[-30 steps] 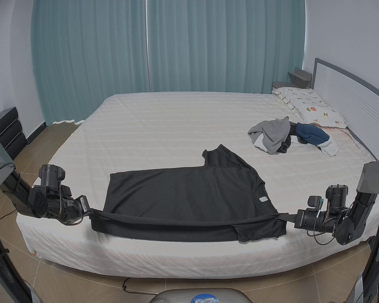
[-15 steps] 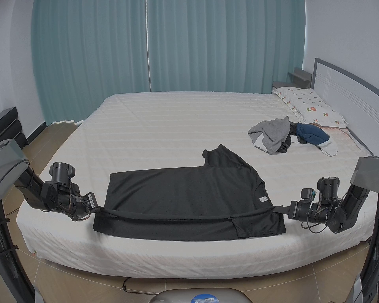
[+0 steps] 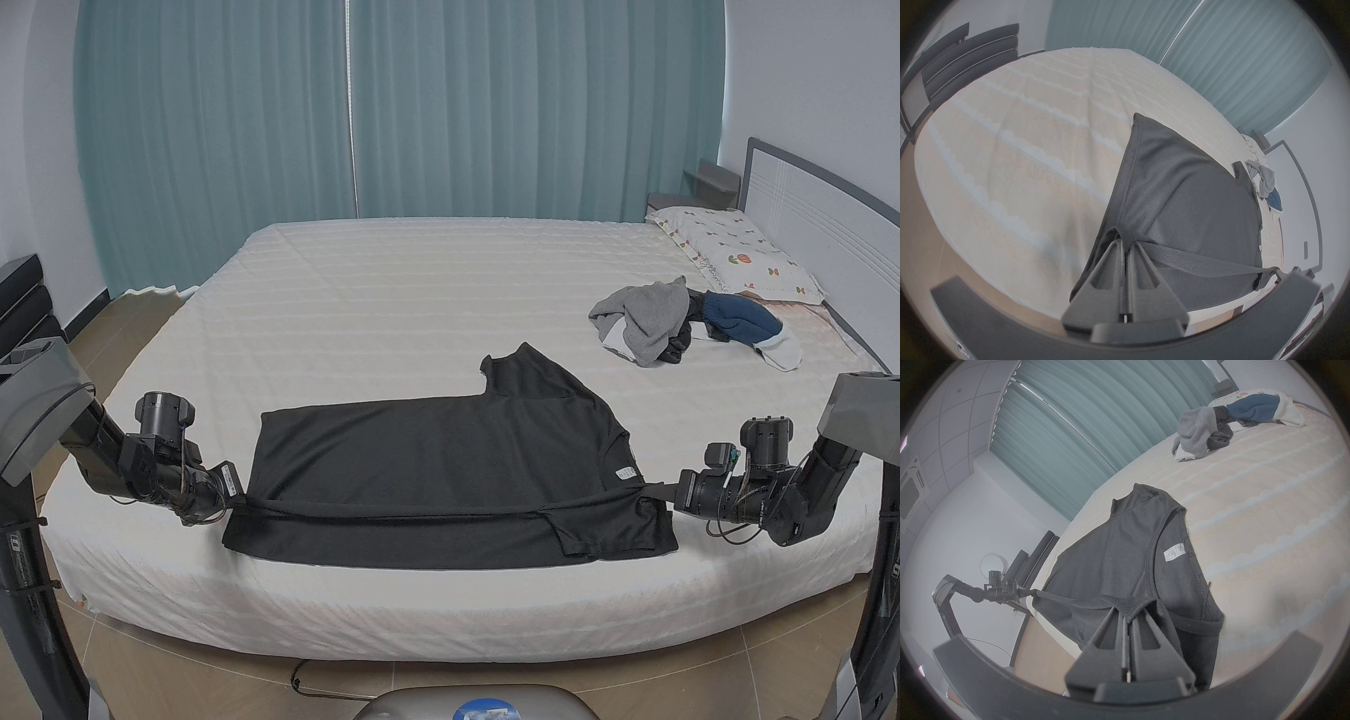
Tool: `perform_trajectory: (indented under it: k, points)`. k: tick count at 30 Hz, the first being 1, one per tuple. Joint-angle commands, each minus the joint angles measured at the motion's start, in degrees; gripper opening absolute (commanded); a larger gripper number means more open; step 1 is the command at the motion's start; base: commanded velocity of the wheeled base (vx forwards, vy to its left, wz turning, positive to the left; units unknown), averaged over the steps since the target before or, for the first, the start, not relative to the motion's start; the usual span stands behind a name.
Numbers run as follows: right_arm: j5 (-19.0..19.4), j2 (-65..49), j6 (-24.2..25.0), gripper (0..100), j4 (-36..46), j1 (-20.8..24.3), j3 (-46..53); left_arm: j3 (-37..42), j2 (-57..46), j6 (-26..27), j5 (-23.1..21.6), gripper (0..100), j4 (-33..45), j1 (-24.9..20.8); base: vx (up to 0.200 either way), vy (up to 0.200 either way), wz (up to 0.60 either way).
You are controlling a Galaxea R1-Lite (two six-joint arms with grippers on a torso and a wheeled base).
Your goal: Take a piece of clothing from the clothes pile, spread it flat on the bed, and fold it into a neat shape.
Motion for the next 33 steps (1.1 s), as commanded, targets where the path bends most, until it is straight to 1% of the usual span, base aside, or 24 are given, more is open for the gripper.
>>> perform_trajectory:
  k: [1, 2, 3, 4, 5, 8, 9, 11, 16, 17, 18, 21, 25, 27, 30, 33]
  points:
    - [0.05, 1.57, 0.01, 0, -0.11, 0.14, -0.67, -0.89, 1.50, -0.84, 0.10, 0, 0.02, -0.06, 0.000, 0.000, 0.00]
    - [-0.21, 1.92, 0.01, 0, -0.11, 0.22, -0.85, -1.33, 1.77, -1.54, 0.10, 0, 0.02, -0.33, 0.000, 0.000, 0.00]
    - [-0.48, 2.19, 0.01, 0, -0.11, 0.22, -1.11, -1.33, 2.03, -1.81, 0.01, 100, -0.07, -0.41, 0.000, 0.000, 0.00]
    - [-0.65, 2.27, 0.01, 0, -0.11, 0.22, -1.29, -1.42, 2.20, -1.89, 0.01, 100, -0.16, -0.50, 0.000, 0.000, 0.00]
    - [-0.65, 2.27, 0.01, 100, -0.11, 0.22, -1.38, -1.42, 2.20, -1.89, 0.01, 100, -0.16, -0.50, 0.000, 0.000, 0.00]
    - [-0.92, 2.54, 0.18, 100, -0.46, 0.22, -1.55, -1.68, 2.38, -2.16, 0.01, 100, -0.25, -0.68, 0.000, 0.000, 0.00]
    - [-0.92, 2.36, 0.71, 100, -0.72, 0.14, -1.55, -1.77, 2.29, -3.56, 0.01, 100, -0.51, -0.85, 0.000, 0.000, 0.00]
    - [-0.92, 1.75, 1.94, 100, -0.81, 0.05, -1.55, -1.86, 1.94, -4.44, 0.10, 100, -0.51, -0.85, 0.000, 0.000, 0.00]
    - [-0.83, -1.24, 5.55, 100, -1.51, -0.57, -0.76, -1.86, 0.71, -5.23, 0.01, 100, -0.42, -0.24, 0.000, 0.000, 0.00]
    - [-0.83, -1.24, 5.55, 100, -1.51, -0.57, -0.76, -1.86, 0.71, -5.23, 0.01, 100, -0.42, -0.24, 0.000, 0.000, 0.00]
    - [-0.92, -2.91, 7.74, 100, -1.69, -0.57, 0.47, -1.42, -0.70, -5.32, -0.08, 100, -0.51, 0.29, 0.000, 0.000, 0.00]
    - [-1.36, -5.90, 11.87, 100, -2.04, -0.57, 2.75, -0.71, -2.28, -5.76, -0.25, 100, -0.42, 0.64, 0.000, 0.000, 0.00]
    - [-5.05, -8.62, 18.20, 100, -2.39, -0.57, 5.22, -0.10, -3.16, -9.10, -0.78, 100, -0.78, 0.73, 0.000, 0.000, 0.00]
    - [-6.19, -9.59, 21.10, 100, -3.01, -0.57, 6.27, -0.10, -3.16, -9.36, -0.78, 100, -0.78, 0.64, 0.200, 0.000, 0.00]
    - [-6.28, -9.77, 25.59, 100, -4.50, -0.48, 7.59, -0.01, -3.07, -9.54, -0.78, 100, -0.42, 0.47, 0.200, 0.000, 0.00]
    - [-6.28, -8.80, 27.52, 100, -6.35, -0.22, 8.47, -0.01, -3.16, -9.63, -0.78, 100, -0.07, 0.38, 0.200, 0.000, 0.00]
